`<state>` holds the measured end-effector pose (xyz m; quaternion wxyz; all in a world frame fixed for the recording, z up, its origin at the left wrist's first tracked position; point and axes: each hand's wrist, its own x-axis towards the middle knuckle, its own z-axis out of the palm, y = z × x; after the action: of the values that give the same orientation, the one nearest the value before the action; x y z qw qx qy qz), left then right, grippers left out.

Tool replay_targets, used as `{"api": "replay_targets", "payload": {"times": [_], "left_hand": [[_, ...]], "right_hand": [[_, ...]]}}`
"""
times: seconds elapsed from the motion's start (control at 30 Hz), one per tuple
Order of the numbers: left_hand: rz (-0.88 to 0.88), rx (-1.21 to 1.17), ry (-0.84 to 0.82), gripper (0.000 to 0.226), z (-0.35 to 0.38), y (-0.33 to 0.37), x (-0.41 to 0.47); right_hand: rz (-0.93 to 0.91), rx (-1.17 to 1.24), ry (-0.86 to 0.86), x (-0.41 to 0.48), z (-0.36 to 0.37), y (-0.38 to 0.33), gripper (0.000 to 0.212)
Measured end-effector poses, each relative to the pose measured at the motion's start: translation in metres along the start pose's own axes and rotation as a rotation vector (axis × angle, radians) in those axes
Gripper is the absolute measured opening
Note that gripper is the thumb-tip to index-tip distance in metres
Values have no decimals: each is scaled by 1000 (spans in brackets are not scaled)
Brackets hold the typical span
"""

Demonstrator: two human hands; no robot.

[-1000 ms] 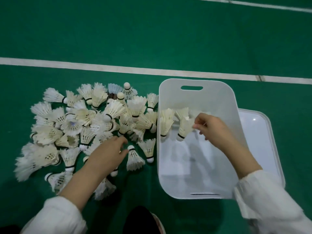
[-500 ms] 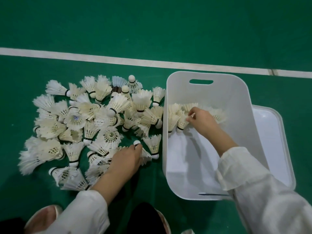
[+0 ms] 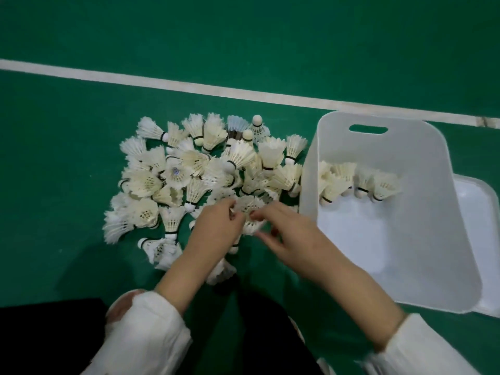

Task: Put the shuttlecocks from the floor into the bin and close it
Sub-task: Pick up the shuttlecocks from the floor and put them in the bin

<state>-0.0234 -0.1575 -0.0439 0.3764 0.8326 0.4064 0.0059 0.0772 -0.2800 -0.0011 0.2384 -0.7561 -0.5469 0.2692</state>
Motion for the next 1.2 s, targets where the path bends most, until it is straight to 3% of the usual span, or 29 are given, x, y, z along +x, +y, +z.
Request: {"api": "replay_targets", "payload": {"times": [0.13,0.27,0.33,0.47,0.6,0.73,0.8,1.03,1.2], "left_hand": [[-57,-37,-3,18,-21,-16,-8],[-112,-75,-77,22,-26,-39,-16],[-97,1,1,25,-32,-55,-17],[-91,316,240,36,-49,-105,-11],[-211,379,155,40,-50,-141,1],[-203,396,91,25,-42,-155,9],[-179,395,124,14,-43,-157,11],[-49,213,275,7,-63,-127,0],[32,272,172,35,-55,-75,-2]], "right_hand": [[-111,-290,-98,18,54,6,40],[-83,-250,-12,35,80,8,15],[-28,-213,66,40,82,8,4],[25,-180,123,42,83,10,10],[56,-159,105,45,85,14,11],[75,-172,97,48,85,16,13],[80,-167,97,48,84,16,12],[194,-129,208,49,71,19,12],[300,-118,259,43,61,28,12]]}}
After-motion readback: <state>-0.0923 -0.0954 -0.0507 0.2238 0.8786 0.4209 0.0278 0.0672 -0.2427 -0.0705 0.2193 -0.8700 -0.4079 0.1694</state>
